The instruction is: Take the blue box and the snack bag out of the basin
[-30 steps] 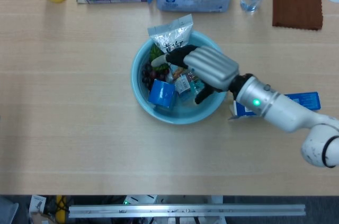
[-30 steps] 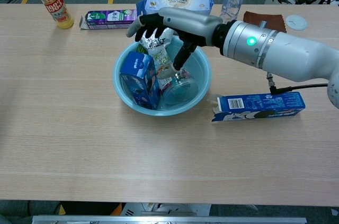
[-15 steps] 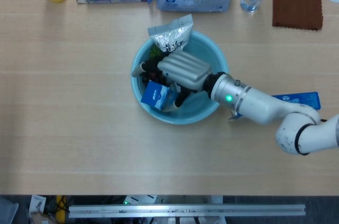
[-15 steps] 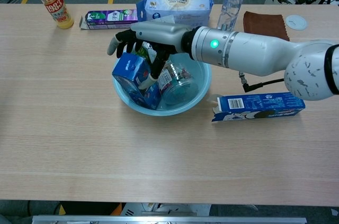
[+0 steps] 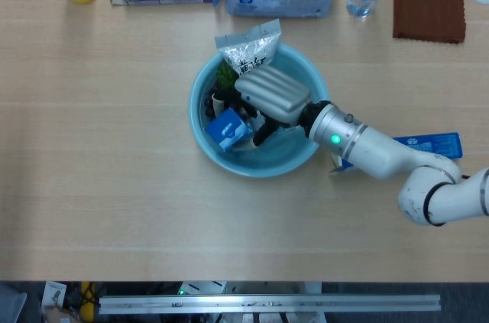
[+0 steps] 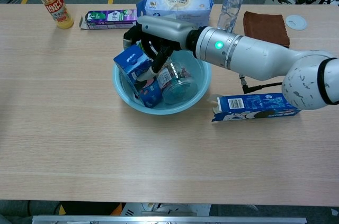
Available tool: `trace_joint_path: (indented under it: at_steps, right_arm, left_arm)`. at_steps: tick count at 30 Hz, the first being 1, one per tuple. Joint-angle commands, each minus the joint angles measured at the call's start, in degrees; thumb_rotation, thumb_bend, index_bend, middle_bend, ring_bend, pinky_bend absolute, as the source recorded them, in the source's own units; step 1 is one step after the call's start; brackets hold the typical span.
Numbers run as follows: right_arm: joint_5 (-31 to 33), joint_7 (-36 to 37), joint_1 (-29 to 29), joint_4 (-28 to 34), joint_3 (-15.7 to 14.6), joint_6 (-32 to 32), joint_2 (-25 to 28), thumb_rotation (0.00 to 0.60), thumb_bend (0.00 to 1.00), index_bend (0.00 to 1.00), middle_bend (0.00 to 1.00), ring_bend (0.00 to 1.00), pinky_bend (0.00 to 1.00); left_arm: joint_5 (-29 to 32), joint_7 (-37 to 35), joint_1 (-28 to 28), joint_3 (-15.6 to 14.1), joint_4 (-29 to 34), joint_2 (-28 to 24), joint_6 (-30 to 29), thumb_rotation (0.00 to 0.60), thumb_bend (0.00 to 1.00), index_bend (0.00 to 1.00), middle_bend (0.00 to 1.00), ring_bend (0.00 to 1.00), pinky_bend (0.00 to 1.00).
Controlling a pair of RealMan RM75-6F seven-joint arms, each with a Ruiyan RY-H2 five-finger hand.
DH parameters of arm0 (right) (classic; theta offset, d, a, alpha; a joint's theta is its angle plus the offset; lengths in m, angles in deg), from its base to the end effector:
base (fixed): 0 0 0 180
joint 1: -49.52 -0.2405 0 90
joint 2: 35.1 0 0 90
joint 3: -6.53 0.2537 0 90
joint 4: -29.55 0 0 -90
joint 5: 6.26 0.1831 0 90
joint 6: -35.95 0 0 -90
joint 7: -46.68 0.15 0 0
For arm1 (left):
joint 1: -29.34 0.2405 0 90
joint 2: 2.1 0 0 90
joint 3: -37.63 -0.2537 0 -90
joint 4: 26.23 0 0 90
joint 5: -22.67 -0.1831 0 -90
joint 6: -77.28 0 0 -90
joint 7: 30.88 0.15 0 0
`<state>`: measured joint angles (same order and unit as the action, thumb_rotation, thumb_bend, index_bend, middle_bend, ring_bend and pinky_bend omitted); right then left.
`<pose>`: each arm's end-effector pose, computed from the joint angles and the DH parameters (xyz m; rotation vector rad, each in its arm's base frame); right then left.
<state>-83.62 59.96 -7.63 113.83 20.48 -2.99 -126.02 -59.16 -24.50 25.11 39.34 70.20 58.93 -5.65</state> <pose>-0.0276 -0.3390 -0.0297 2.2442 -1.2702 1.2385 -0.3044 0.1763 0.1892 -1.3851 -0.9117 -0.7570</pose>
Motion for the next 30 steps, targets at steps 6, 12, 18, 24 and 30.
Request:
trace_joint_path:
  at_steps: [6,12,18,24,30]
  right_arm:
    - [-3.4,4.7,2.7,4.4,0.8,-6.0,5.0,0.6,0.28,0.72,0.66,0.69,0.77]
    - [-5.1,7.8,6.0,9.1,1.6,-11.4,11.5,0.6,0.27,0.72,0.66,0.69,0.77]
    - [-5.8,8.9,9.5,12.6,1.2,-14.8,18.6,0.6,0.27,0.72,0.66,0.69,0.77]
    - [-4.5,7.0,14.9,13.3,-1.8,-16.4,27.8,0.6,0.27,0.72,0.66,0.69,0.77]
    - [-2.2,5.0,17.1,11.1,-5.6,-12.3,31.2,0.6,0.27,0.72,0.66,0.69,0.77]
  left_arm:
    - [0.1,0.3,-0.5,0.3,0.0,0.1,0.5,0.6,0.19,0.02,0.1,0.07,0.05]
    - [-0.2,0.0,-0.8,0.5,-0.1,0.1,0.6,0.6,0.19,0.02,0.1,0.07,0.06]
    - [-0.1,-0.5,-1.0,0.4,-0.6,0.3,1.1,0.6,0.19,0.02,0.1,0.07,0.05]
    - [-0.1,-1.5,-1.5,0.4,-1.5,0.8,2.0,0.6,0.19,0.02,0.1,0.07,0.05]
    - [0.2,-1.8,-2.1,0.4,-2.3,1.4,3.1,0.6,0.19,0.02,0.1,0.07,0.05]
